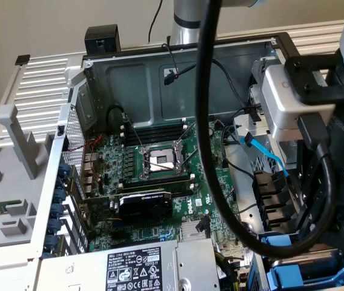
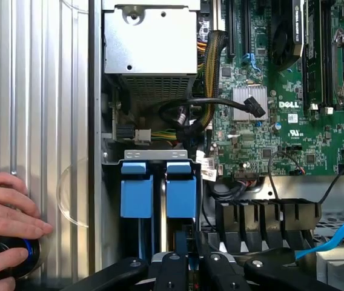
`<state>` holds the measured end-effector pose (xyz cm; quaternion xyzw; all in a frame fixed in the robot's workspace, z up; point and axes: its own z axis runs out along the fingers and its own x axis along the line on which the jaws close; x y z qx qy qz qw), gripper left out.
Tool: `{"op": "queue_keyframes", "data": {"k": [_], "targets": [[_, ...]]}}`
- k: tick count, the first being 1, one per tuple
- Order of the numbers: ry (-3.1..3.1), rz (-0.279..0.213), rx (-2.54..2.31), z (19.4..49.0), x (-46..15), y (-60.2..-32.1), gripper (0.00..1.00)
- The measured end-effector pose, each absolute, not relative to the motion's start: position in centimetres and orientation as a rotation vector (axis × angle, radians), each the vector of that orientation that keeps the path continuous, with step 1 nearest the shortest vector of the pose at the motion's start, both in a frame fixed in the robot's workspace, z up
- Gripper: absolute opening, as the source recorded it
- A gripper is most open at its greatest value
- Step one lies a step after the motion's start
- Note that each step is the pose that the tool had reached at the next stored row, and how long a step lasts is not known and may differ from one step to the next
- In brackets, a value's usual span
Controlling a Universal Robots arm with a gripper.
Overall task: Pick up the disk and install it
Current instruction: 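Insert the second disk wire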
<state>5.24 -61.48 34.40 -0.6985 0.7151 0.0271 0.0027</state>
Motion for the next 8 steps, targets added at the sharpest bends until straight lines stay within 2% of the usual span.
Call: {"op": "queue_keyframes", "data": {"k": [4, 8], "targets": [[2.24, 0.091, -2.188, 35.12, 5.21, -61.5, 0.16], [2.224, 0.124, -2.173, 35.14, 5.22, -61.88, 0.16]]}}
